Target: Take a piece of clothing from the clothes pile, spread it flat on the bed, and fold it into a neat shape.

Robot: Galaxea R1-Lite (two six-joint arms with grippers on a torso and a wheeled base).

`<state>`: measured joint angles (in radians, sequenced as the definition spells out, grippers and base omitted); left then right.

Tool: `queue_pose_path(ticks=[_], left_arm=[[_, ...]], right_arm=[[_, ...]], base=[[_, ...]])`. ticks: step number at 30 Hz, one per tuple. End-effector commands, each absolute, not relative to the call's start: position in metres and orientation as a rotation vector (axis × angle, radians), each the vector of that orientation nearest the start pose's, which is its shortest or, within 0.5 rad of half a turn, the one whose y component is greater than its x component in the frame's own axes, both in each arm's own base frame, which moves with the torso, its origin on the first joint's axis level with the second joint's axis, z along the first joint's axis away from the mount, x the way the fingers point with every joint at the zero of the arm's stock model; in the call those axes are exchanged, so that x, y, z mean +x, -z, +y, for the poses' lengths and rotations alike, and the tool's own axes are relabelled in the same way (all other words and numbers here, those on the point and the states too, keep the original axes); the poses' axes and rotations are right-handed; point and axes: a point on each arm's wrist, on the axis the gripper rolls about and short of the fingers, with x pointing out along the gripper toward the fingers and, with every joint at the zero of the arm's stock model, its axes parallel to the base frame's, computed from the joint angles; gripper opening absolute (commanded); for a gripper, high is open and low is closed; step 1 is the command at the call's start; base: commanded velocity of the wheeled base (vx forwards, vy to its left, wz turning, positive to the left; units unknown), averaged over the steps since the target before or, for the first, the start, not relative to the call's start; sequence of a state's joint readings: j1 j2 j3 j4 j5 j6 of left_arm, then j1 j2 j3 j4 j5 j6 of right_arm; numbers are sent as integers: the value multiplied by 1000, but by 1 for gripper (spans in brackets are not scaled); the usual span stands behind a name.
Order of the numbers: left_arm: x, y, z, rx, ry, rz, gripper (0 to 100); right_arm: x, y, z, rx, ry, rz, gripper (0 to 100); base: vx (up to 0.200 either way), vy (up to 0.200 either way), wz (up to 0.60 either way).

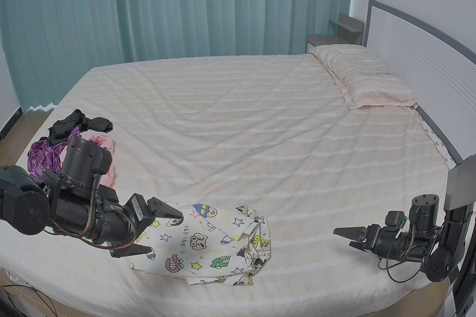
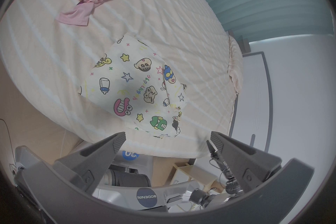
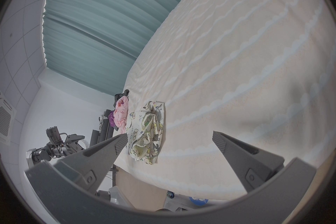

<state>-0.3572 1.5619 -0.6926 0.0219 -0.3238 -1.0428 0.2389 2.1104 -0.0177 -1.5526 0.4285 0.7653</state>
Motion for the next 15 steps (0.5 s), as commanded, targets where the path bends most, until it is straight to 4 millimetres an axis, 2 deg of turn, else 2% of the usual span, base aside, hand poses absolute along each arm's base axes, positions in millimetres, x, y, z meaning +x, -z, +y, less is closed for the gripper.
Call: queue_pose_path(ticks=[1, 10, 15], left_arm=[[214, -141, -70, -963, 72, 1102, 100], [220, -142, -62, -988, 64, 1049, 100], [222, -143, -55, -1001, 43, 1032, 100]], right_arm=[[206, -25, 71, 746, -447, 740, 100], [208, -21, 90, 712, -480, 751, 100], [222, -23, 98, 710, -511, 702, 100]], base=[[0, 200, 0], [0, 200, 0], [0, 200, 0]])
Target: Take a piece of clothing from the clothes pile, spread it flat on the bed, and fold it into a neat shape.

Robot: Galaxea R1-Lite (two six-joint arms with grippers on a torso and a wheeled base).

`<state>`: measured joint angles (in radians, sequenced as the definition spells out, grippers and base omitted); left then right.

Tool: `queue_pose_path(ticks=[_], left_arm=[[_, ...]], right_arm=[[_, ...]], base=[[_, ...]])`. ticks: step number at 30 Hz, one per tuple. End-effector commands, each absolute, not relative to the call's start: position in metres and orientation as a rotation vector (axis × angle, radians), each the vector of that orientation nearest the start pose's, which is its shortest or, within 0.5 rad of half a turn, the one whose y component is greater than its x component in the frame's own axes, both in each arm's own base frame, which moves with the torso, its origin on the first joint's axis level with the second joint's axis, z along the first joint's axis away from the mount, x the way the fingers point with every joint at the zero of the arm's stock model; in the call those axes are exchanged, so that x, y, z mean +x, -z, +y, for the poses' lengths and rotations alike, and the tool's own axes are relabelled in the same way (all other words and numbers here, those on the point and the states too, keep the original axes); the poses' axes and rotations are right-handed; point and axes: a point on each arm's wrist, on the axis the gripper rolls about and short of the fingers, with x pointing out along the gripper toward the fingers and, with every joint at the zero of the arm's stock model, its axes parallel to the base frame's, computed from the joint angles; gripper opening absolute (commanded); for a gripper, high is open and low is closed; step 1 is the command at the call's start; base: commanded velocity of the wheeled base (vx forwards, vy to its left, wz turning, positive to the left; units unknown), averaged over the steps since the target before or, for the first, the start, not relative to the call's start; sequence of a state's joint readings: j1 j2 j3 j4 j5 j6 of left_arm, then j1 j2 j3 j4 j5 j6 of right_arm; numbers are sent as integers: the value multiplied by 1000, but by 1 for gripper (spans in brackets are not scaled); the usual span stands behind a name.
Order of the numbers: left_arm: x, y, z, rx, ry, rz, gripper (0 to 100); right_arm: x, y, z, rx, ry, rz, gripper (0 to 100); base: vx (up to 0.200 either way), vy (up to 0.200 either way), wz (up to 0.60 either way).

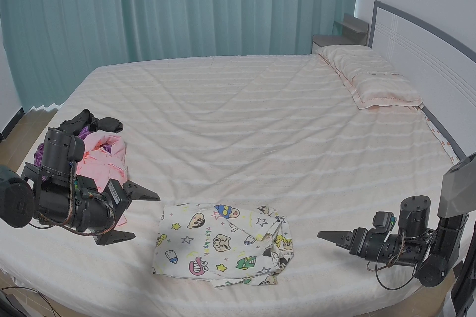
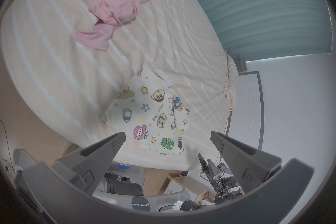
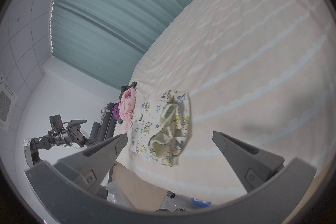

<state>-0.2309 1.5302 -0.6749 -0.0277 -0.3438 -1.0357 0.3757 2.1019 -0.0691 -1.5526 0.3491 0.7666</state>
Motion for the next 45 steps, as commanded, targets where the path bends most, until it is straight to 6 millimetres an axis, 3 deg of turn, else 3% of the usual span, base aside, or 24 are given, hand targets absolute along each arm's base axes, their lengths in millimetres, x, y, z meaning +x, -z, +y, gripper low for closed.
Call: queue_pose_path(ticks=[1, 6, 7, 8, 12, 19, 25, 37, 40, 45], left_arm=[[222, -142, -54, -998, 40, 1032, 100], [222, -141, -54, -995, 41, 1035, 100], [223, -141, -53, -997, 59, 1030, 100], [223, -142, -53, -1000, 61, 1029, 100], [223, -141, -52, -1012, 87, 1044, 100], [222, -137, -52, -1010, 93, 1037, 100], [224, -132, -52, -1008, 92, 1037, 100], [227, -128, -53, -1005, 80, 1053, 100], [227, -127, -53, -1005, 77, 1057, 100], [228, -125, -54, -1005, 73, 1062, 100]], right_arm=[[232, -27, 101, 713, -524, 660, 100], [243, -35, 114, 730, -558, 601, 100], [248, -35, 134, 771, -586, 603, 100], [250, -33, 139, 776, -586, 605, 100], [259, -10, 167, 750, -575, 659, 100], [269, 9, 198, 700, -533, 736, 100], [255, 19, 219, 647, -530, 791, 100], [274, 35, 231, 497, -372, 756, 100], [276, 36, 233, 481, -364, 757, 100], [299, 26, 234, 470, -288, 642, 100]], base=[[0, 200, 0], [0, 0, 0], [0, 0, 0], [0, 0, 0], [0, 0, 0], [0, 0, 0], [0, 0, 0], [0, 0, 0], [0, 0, 0], [0, 0, 0]])
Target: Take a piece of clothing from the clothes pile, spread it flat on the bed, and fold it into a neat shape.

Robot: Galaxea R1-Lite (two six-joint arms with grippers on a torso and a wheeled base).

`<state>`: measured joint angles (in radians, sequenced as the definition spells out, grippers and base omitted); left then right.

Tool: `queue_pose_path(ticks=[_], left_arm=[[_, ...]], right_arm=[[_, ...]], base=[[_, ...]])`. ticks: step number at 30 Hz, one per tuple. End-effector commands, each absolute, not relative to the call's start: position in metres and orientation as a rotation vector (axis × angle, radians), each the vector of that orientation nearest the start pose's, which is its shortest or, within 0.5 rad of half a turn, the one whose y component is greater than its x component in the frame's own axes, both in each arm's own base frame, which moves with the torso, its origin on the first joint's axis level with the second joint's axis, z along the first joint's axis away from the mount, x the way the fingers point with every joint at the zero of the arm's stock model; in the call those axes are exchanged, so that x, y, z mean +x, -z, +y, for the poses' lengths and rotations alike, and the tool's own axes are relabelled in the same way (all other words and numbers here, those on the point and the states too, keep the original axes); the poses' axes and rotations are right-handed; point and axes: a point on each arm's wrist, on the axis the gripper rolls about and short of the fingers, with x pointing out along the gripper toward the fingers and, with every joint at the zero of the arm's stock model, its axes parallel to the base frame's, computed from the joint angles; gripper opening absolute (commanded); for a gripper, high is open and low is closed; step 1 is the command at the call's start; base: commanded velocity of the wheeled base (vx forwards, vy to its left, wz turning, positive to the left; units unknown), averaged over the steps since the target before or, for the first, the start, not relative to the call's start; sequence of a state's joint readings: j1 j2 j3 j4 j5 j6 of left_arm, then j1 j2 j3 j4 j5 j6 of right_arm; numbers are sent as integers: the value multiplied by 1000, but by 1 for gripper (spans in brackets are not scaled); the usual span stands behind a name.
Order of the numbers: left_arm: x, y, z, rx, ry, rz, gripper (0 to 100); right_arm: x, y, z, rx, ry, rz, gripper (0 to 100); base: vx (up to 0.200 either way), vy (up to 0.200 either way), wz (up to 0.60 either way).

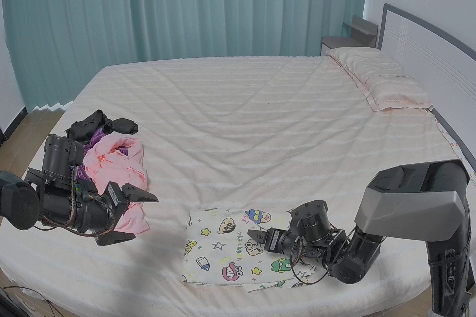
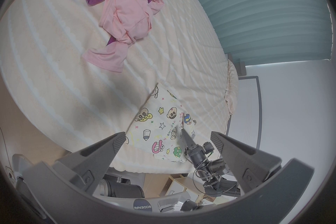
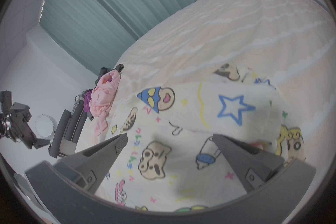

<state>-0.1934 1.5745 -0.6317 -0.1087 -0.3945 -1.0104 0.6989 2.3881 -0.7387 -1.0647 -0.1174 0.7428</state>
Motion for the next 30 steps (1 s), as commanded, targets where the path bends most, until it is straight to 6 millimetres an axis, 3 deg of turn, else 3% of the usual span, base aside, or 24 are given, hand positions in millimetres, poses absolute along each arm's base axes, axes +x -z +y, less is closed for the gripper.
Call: queue_pose_path(ticks=[1, 9, 17, 21, 25, 30], left_arm=[[228, -125, -53, -1005, 72, 1064, 100], [229, -125, -54, -1005, 76, 1058, 100], [232, -119, -54, -1004, 64, 1076, 100], [237, -112, -56, -1000, 58, 1082, 100], [237, -107, -57, -999, 58, 1089, 100], [236, -107, -59, -995, 74, 1084, 100]], right_arm=[[301, 25, 234, 472, -281, 632, 100], [347, 14, 216, 507, -189, 494, 100], [368, 15, 193, 533, -131, 461, 100], [351, 1, 173, 560, -126, 494, 100], [312, -14, 159, 594, -212, 582, 100], [268, -12, 152, 568, -290, 681, 100]], base=[[0, 0, 0], [0, 0, 0], [0, 0, 0], [0, 0, 0], [0, 0, 0], [0, 0, 0]])
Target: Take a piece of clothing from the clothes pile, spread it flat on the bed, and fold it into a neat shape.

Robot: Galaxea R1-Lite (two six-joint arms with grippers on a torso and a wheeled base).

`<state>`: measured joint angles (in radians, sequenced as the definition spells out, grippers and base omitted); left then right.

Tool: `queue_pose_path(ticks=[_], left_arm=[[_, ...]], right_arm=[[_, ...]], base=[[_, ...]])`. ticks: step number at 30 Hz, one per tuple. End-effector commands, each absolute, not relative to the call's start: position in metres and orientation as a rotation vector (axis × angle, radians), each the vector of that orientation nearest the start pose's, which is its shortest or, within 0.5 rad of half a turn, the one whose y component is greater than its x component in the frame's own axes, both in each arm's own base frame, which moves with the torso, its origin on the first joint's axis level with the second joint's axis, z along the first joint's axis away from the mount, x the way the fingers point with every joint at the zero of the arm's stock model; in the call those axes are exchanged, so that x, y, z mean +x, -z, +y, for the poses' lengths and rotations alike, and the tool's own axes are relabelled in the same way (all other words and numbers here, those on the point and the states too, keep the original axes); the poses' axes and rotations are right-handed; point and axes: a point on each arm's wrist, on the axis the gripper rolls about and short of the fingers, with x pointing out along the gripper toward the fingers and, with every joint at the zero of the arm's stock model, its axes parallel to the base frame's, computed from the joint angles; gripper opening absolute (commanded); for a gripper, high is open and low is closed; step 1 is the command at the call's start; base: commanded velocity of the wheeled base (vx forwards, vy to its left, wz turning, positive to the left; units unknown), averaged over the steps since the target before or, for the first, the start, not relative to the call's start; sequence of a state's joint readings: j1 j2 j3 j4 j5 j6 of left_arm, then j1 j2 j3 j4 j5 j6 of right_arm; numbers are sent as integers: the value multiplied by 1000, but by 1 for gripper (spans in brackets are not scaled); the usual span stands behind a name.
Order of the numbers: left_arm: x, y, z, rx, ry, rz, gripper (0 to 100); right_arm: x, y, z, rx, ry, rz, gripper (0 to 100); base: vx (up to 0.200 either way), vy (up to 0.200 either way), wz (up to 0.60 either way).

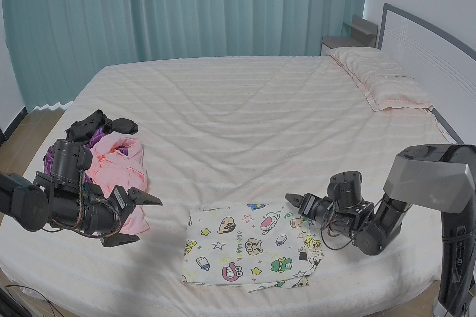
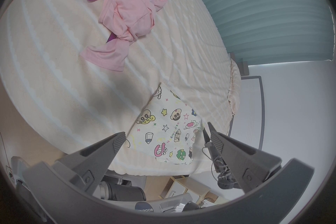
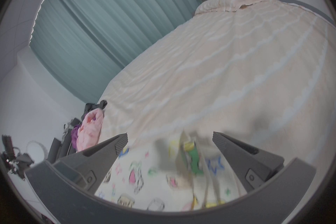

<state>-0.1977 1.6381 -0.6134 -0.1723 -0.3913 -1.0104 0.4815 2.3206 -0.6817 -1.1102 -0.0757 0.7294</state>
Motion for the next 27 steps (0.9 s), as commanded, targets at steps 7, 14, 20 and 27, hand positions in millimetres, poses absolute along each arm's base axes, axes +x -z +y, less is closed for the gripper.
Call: queue_pose_path(ticks=[7, 14, 20, 27], left_arm=[[235, -101, -65, -981, 79, 1116, 100], [235, -101, -65, -982, 77, 1118, 100], [236, -98, -65, -980, 72, 1125, 100], [237, -96, -65, -981, 67, 1131, 100]], right_arm=[[243, 5, 155, 539, -324, 776, 100], [229, 20, 169, 498, -390, 834, 100], [226, 22, 169, 482, -389, 843, 100], [219, 23, 164, 468, -375, 865, 100]], base=[[0, 0, 0], [0, 0, 0], [0, 0, 0], [0, 0, 0]])
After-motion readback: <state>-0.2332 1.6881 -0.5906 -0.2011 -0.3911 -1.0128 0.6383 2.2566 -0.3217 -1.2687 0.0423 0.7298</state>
